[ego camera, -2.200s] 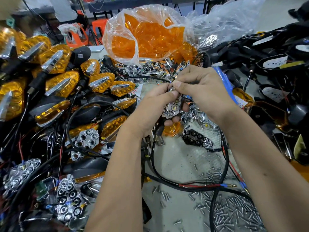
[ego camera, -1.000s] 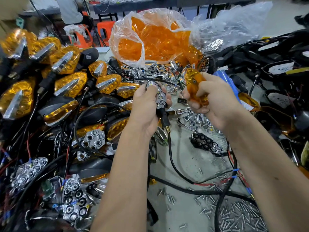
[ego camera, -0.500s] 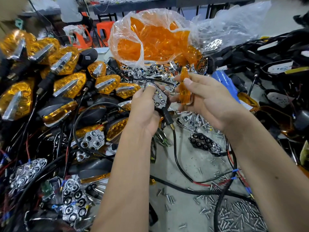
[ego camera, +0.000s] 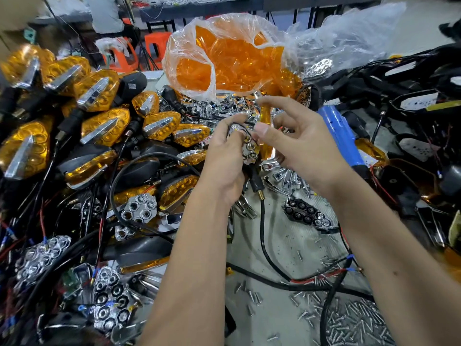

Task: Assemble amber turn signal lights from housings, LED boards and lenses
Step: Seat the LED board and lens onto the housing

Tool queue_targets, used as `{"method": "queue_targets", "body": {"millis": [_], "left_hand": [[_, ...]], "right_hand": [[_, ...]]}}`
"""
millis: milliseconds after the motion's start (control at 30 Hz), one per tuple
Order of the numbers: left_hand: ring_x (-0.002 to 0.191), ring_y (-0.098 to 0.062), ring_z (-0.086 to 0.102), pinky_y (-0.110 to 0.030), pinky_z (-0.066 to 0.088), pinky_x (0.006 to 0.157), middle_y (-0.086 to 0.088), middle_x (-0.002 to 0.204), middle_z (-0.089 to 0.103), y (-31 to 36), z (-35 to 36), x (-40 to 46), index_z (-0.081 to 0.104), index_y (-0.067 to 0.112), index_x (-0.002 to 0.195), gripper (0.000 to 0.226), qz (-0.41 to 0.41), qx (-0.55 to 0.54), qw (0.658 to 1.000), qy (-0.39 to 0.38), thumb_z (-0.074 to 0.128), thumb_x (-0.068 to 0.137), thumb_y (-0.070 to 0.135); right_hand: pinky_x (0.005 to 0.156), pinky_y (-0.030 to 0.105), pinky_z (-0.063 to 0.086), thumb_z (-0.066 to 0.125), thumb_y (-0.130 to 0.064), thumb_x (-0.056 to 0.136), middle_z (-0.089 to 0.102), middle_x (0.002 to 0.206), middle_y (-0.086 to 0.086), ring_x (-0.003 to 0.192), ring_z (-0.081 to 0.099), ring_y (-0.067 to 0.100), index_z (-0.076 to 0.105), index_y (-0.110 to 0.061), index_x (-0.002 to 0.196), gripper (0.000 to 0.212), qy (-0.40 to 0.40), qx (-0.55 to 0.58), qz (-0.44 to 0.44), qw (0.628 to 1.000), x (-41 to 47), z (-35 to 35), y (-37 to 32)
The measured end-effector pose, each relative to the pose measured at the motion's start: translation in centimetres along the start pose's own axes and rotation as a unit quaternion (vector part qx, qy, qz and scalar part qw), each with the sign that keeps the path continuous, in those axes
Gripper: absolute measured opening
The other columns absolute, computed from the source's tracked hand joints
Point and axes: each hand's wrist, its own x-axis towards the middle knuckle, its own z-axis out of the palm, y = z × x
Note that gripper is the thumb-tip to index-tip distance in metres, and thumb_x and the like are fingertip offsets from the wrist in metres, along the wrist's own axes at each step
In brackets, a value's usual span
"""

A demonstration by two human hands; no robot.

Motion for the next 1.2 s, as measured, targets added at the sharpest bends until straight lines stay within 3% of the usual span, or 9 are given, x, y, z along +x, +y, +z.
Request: {"method": "queue_targets", "body": {"millis": [133, 333, 567, 633, 733, 867, 1000, 1100, 1200], "left_hand": [[0.103, -0.029, 0.059, -0.054, 0.053, 0.092, -0.014, 0.105, 0.063, 0.2, 0.3, -0.2, 0.061, 0.021, 0.103, 0.029, -0.018, 0.011, 1.0, 0.0, 0.036, 0.107, 0.007], [0.123, -0.038, 0.063, -0.066, 0.049, 0.102, -0.016, 0.12, 0.072, -0.2, 0.7, -0.3, 0.064, 0.023, 0.102, 0.029, -0.054, -0.005, 0.999, -0.005, 0.04, 0.109, 0.009], [0.094, -0.025, 0.077, -0.041, 0.063, 0.076, -0.011, 0.11, 0.078, -0.4, 0.5, 0.1, 0.057, 0.012, 0.135, 0.033, -0.074, -0.074, 0.994, -0.018, 0.042, 0.107, 0.004], [0.085, -0.023, 0.077, -0.038, 0.064, 0.071, -0.011, 0.104, 0.079, -0.3, 0.5, 0.0, 0.064, 0.014, 0.125, 0.033, -0.08, -0.091, 0.992, -0.029, 0.043, 0.104, -0.001], [0.08, -0.022, 0.076, -0.039, 0.063, 0.077, -0.008, 0.089, 0.079, -0.1, 0.5, -0.2, 0.081, 0.019, 0.082, 0.049, -0.081, -0.115, 0.989, -0.045, 0.042, 0.102, -0.003], [0.096, -0.031, 0.067, -0.047, 0.056, 0.095, -0.019, 0.105, 0.069, -0.1, 0.7, -0.1, 0.067, 0.004, 0.114, 0.028, -0.103, -0.122, 0.986, -0.044, 0.043, 0.101, -0.001], [0.091, -0.028, 0.069, -0.038, 0.059, 0.082, -0.015, 0.101, 0.069, 0.0, 0.6, -0.3, 0.067, 0.006, 0.12, 0.04, -0.142, -0.146, 0.978, -0.046, 0.04, 0.108, 0.033], [0.103, -0.032, 0.071, -0.045, 0.058, 0.096, -0.017, 0.113, 0.069, 0.0, 0.4, -0.6, 0.08, 0.008, 0.102, 0.076, -0.138, -0.165, 0.974, -0.075, 0.033, 0.103, 0.068], [0.111, -0.036, 0.066, -0.05, 0.051, 0.105, -0.023, 0.119, 0.064, 0.2, 0.5, -0.8, 0.078, 0.004, 0.101, 0.089, -0.124, -0.176, 0.97, -0.11, 0.029, 0.098, 0.078]], "right_hand": [[0.047, 0.014, 0.033, 0.076, -0.026, 0.094, 0.049, 0.089, -0.011, 0.048, 0.036, 0.004, 0.067, -0.029, 0.131, 0.038, 0.002, -0.063, 0.001, 0.998, -0.1, 0.1, 0.4], [0.044, 0.011, 0.03, 0.074, -0.017, 0.095, 0.049, 0.09, -0.005, 0.042, 0.035, 0.002, 0.067, -0.02, 0.135, 0.041, -0.005, -0.072, 0.002, 0.997, -0.1, 0.8, 0.6], [0.048, 0.02, 0.04, 0.081, -0.028, 0.09, 0.049, 0.093, -0.003, 0.051, 0.04, 0.013, 0.07, -0.029, 0.13, 0.041, 0.013, -0.102, -0.011, 0.995, 0.2, 1.0, 1.3], [0.048, 0.021, 0.04, 0.082, -0.032, 0.088, 0.049, 0.093, -0.003, 0.052, 0.04, 0.016, 0.071, -0.03, 0.128, 0.042, 0.016, -0.11, -0.017, 0.994, 0.2, 1.1, 1.5], [0.048, 0.02, 0.038, 0.082, -0.037, 0.087, 0.049, 0.093, -0.002, 0.051, 0.039, 0.013, 0.071, -0.03, 0.127, 0.042, 0.022, -0.125, -0.034, 0.991, 0.1, 1.1, 1.6], [0.06, 0.018, 0.039, 0.079, -0.045, 0.086, 0.051, 0.094, -0.006, 0.056, 0.045, 0.002, 0.071, -0.027, 0.128, 0.046, 0.036, -0.189, -0.063, 0.979, 0.2, 1.0, 1.7], [0.064, 0.019, 0.036, 0.077, -0.05, 0.087, 0.054, 0.092, -0.004, 0.06, 0.044, -0.005, 0.071, -0.025, 0.126, 0.047, 0.046, -0.25, -0.084, 0.963, 0.0, 1.1, 1.9], [0.065, 0.016, 0.034, 0.078, -0.047, 0.088, 0.051, 0.089, -0.006, 0.062, 0.043, -0.005, 0.072, -0.023, 0.128, 0.047, 0.047, -0.264, -0.09, 0.959, -0.2, 1.1, 2.0], [0.068, 0.013, 0.033, 0.079, -0.045, 0.087, 0.047, 0.091, -0.009, 0.066, 0.045, -0.007, 0.071, -0.025, 0.131, 0.049, 0.053, -0.251, -0.082, 0.963, -0.3, 1.0, 1.9]]}}
